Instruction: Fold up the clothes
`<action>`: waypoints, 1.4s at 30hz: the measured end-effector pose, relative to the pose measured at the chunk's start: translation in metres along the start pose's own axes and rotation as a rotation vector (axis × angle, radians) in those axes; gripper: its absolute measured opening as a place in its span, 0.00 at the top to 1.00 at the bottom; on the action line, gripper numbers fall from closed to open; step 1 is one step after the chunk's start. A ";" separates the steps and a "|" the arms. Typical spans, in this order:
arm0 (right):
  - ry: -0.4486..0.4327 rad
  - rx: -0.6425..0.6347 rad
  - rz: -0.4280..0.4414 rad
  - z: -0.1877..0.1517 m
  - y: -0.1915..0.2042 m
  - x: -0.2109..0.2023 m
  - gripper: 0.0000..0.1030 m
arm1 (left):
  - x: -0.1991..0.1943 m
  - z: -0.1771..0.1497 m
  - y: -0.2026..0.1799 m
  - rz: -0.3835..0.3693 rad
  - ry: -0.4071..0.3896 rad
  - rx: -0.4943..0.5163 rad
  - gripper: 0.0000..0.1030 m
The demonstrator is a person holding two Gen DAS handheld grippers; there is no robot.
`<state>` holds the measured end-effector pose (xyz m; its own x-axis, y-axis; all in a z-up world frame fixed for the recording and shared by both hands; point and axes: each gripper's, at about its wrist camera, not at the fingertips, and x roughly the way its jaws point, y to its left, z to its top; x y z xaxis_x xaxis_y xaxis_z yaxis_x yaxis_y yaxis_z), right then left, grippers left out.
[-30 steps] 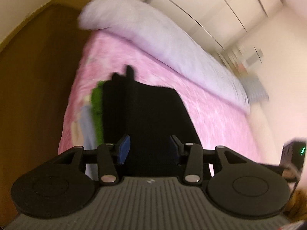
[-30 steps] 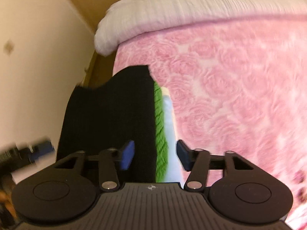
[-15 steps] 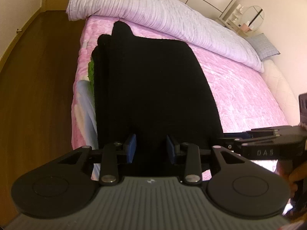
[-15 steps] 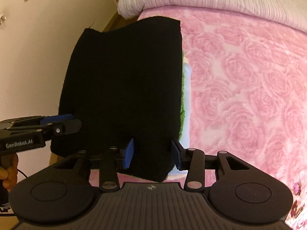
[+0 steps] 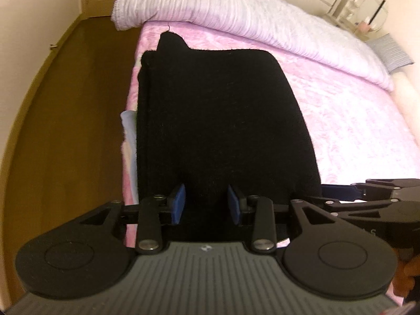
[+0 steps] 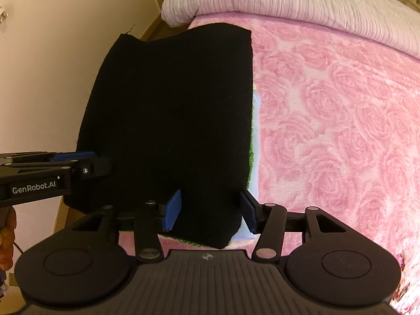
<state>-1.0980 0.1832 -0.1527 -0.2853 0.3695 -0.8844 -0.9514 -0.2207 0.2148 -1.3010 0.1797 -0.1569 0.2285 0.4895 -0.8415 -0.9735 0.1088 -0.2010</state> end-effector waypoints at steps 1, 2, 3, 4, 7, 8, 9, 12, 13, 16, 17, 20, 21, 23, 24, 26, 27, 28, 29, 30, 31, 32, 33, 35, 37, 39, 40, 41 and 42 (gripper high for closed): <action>-0.001 -0.001 0.000 0.000 0.000 0.000 0.48 | -0.004 0.001 -0.005 0.024 0.005 0.002 0.65; -0.008 0.003 0.006 0.000 0.000 -0.004 0.48 | -0.007 0.003 -0.009 0.041 0.008 0.002 0.61; -0.018 0.006 0.016 -0.001 -0.001 -0.010 0.48 | -0.011 0.005 -0.013 0.058 0.011 0.003 0.54; -0.028 0.007 0.025 -0.002 -0.001 -0.017 0.45 | -0.019 0.005 -0.017 0.080 0.009 0.005 0.52; -0.064 -0.005 0.030 -0.005 -0.002 -0.037 0.29 | -0.039 0.001 -0.030 0.146 -0.002 0.008 0.43; -0.074 -0.011 0.032 -0.006 -0.002 -0.044 0.27 | -0.047 0.000 -0.033 0.158 -0.005 -0.003 0.41; -0.084 -0.017 0.034 -0.007 -0.003 -0.051 0.20 | -0.054 -0.001 -0.036 0.167 -0.009 -0.015 0.37; -0.103 -0.028 0.038 -0.009 -0.008 -0.071 0.14 | -0.075 -0.004 -0.048 0.166 -0.028 -0.048 0.28; -0.105 -0.030 0.038 -0.011 -0.010 -0.077 0.14 | -0.082 -0.006 -0.053 0.165 -0.039 -0.051 0.26; -0.100 -0.038 0.033 -0.014 -0.017 -0.094 0.14 | -0.100 -0.012 -0.067 0.174 -0.071 -0.062 0.16; -0.096 -0.040 0.033 -0.016 -0.020 -0.099 0.14 | -0.107 -0.015 -0.071 0.180 -0.086 -0.066 0.13; -0.106 -0.041 0.043 -0.022 -0.025 -0.115 0.14 | -0.119 -0.022 -0.081 0.209 -0.125 -0.082 0.08; -0.111 -0.044 0.051 -0.023 -0.027 -0.120 0.14 | -0.123 -0.024 -0.085 0.228 -0.138 -0.089 0.06; -0.120 -0.051 0.067 -0.024 -0.031 -0.125 0.14 | -0.129 -0.028 -0.092 0.285 -0.168 -0.103 0.03; -0.124 -0.057 0.076 -0.024 -0.032 -0.127 0.13 | -0.132 -0.030 -0.095 0.320 -0.184 -0.111 0.01; -0.129 -0.075 0.094 -0.023 -0.034 -0.130 0.13 | -0.140 -0.036 -0.099 0.377 -0.222 -0.156 0.01; -0.128 -0.093 0.098 -0.022 -0.036 -0.130 0.13 | -0.144 -0.039 -0.102 0.403 -0.241 -0.185 0.01; -0.125 -0.115 0.102 -0.021 -0.037 -0.131 0.13 | -0.148 -0.042 -0.104 0.426 -0.259 -0.217 0.01; -0.122 -0.137 0.106 -0.020 -0.039 -0.131 0.13 | -0.151 -0.045 -0.107 0.441 -0.274 -0.260 0.01; -0.120 -0.162 0.112 -0.018 -0.042 -0.132 0.13 | -0.154 -0.049 -0.109 0.454 -0.288 -0.302 0.01; -0.120 -0.190 0.120 -0.016 -0.045 -0.133 0.13 | -0.156 -0.051 -0.112 0.464 -0.297 -0.348 0.01; -0.120 -0.219 0.130 -0.014 -0.050 -0.134 0.13 | -0.157 -0.055 -0.115 0.467 -0.304 -0.405 0.01; -0.120 -0.248 0.139 -0.012 -0.054 -0.135 0.13 | -0.159 -0.057 -0.119 0.466 -0.310 -0.456 0.01; -0.114 -0.296 0.160 -0.008 -0.066 -0.140 0.13 | -0.161 -0.063 -0.129 0.461 -0.323 -0.561 0.01; -0.111 -0.339 0.178 -0.004 -0.081 -0.144 0.13 | -0.160 -0.065 -0.147 0.465 -0.332 -0.612 0.01; -0.112 -0.376 0.183 0.001 -0.097 -0.149 0.13 | -0.162 -0.067 -0.170 0.506 -0.338 -0.621 0.01; -0.112 -0.394 0.189 0.003 -0.106 -0.152 0.13 | -0.163 -0.068 -0.183 0.524 -0.340 -0.627 0.01; -0.109 -0.408 0.197 0.006 -0.115 -0.154 0.13 | -0.164 -0.069 -0.197 0.534 -0.342 -0.639 0.01; -0.104 -0.420 0.205 0.009 -0.124 -0.157 0.13 | -0.165 -0.071 -0.211 0.544 -0.343 -0.652 0.01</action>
<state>-0.9361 0.1603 -0.0368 -0.4928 0.3635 -0.7906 -0.7512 -0.6362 0.1758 -1.1329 0.0150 -0.0115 -0.3769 0.5716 -0.7288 -0.7259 -0.6710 -0.1509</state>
